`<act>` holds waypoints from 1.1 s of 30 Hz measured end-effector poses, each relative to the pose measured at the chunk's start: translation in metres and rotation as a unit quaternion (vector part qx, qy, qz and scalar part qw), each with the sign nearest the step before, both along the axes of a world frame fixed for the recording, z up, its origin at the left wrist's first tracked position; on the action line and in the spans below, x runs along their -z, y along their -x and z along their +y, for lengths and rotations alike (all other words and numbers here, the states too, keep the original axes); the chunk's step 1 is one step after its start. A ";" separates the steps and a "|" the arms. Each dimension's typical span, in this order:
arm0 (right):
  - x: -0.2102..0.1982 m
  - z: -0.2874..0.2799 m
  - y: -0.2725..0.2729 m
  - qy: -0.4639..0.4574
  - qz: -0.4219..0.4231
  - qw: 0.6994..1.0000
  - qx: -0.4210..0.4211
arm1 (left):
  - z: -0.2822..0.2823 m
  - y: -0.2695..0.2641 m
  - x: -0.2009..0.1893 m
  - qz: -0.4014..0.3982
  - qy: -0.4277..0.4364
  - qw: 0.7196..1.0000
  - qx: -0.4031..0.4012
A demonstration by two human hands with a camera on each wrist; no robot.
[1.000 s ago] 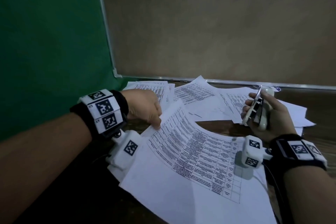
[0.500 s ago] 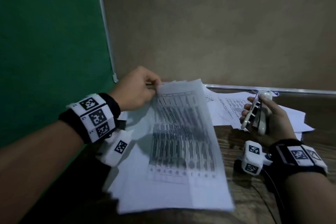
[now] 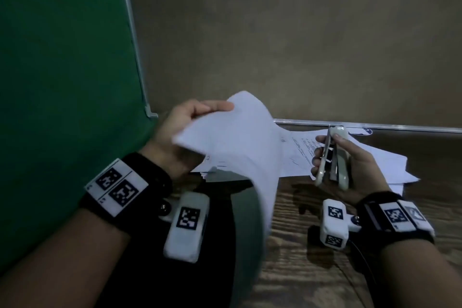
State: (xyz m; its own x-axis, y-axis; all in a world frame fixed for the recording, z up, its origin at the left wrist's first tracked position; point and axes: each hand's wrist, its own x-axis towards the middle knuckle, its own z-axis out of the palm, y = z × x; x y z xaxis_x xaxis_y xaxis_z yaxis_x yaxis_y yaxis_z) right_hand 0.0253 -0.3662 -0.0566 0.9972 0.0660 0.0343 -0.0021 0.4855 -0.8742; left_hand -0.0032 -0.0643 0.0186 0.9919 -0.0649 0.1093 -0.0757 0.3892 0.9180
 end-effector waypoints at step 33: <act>-0.035 0.080 0.050 0.644 -0.398 0.653 0.023 | 0.039 0.012 0.055 -0.205 -0.439 0.875 -0.011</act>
State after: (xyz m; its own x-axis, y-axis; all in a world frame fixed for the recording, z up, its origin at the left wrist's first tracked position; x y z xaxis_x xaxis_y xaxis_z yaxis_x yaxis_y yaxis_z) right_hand -0.0249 -0.2861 -0.0217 0.6991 0.5228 0.4877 0.6907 -0.6700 -0.2720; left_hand -0.0153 -0.0251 -0.0362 0.8834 -0.2839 0.3728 -0.4666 -0.4585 0.7564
